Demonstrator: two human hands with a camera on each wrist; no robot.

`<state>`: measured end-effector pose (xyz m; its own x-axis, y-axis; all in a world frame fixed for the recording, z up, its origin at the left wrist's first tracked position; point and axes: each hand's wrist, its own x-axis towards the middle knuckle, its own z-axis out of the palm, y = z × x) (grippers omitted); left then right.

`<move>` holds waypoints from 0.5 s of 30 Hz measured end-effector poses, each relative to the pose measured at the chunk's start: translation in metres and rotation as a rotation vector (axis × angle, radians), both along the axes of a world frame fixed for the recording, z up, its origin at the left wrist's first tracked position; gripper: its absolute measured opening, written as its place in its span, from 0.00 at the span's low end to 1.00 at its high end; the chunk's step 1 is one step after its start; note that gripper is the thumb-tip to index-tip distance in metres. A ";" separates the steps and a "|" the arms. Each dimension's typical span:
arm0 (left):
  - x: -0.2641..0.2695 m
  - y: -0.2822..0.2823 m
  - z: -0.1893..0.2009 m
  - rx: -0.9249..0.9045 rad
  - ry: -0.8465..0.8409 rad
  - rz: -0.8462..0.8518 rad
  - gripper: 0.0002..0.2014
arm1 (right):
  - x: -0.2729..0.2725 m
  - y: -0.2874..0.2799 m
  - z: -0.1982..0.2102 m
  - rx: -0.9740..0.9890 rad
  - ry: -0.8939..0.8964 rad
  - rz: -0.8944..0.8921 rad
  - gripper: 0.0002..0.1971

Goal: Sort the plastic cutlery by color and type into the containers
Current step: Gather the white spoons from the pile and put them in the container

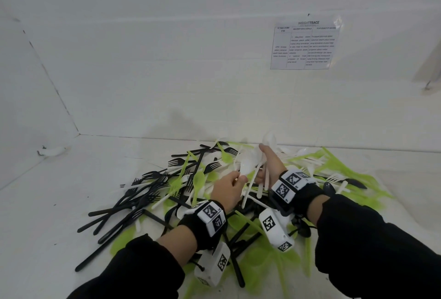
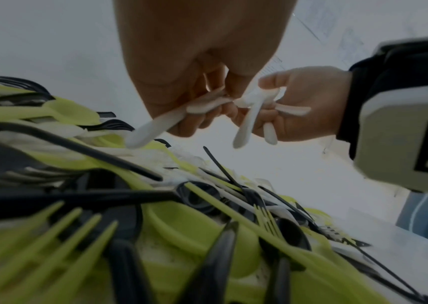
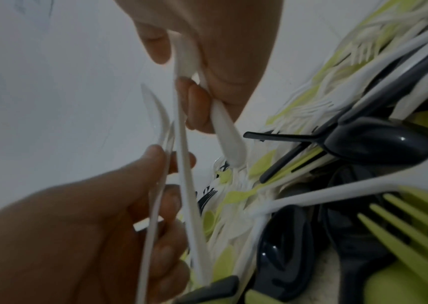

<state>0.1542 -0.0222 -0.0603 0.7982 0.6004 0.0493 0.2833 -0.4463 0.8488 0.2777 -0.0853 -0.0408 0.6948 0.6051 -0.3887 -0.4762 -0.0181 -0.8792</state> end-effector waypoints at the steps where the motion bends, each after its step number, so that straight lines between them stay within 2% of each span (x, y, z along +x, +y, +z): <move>1: 0.000 -0.001 -0.001 0.024 -0.002 -0.008 0.13 | -0.001 0.000 -0.001 0.006 -0.022 0.052 0.22; 4: 0.000 -0.003 -0.003 0.078 -0.003 -0.015 0.15 | -0.008 -0.002 -0.001 0.033 -0.216 0.110 0.19; 6: -0.001 -0.004 -0.005 0.101 -0.016 0.003 0.18 | -0.011 -0.003 -0.003 -0.025 -0.367 0.096 0.18; 8: -0.001 -0.004 -0.006 0.078 -0.027 0.018 0.19 | -0.010 -0.004 -0.008 -0.104 -0.441 0.056 0.20; 9: 0.000 -0.004 -0.005 0.032 -0.034 0.015 0.19 | -0.009 -0.004 -0.010 -0.123 -0.452 0.041 0.21; 13: 0.002 -0.014 -0.005 -0.370 -0.020 -0.049 0.14 | -0.012 -0.007 -0.011 -0.132 -0.492 0.075 0.21; 15: 0.005 -0.017 -0.007 -0.325 -0.008 -0.002 0.19 | -0.017 -0.006 -0.008 -0.120 -0.505 0.087 0.19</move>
<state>0.1594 -0.0390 -0.0670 0.7997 0.5843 -0.1381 0.2753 -0.1524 0.9492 0.2604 -0.0918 -0.0493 0.7624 0.6410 -0.0886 0.0139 -0.1531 -0.9881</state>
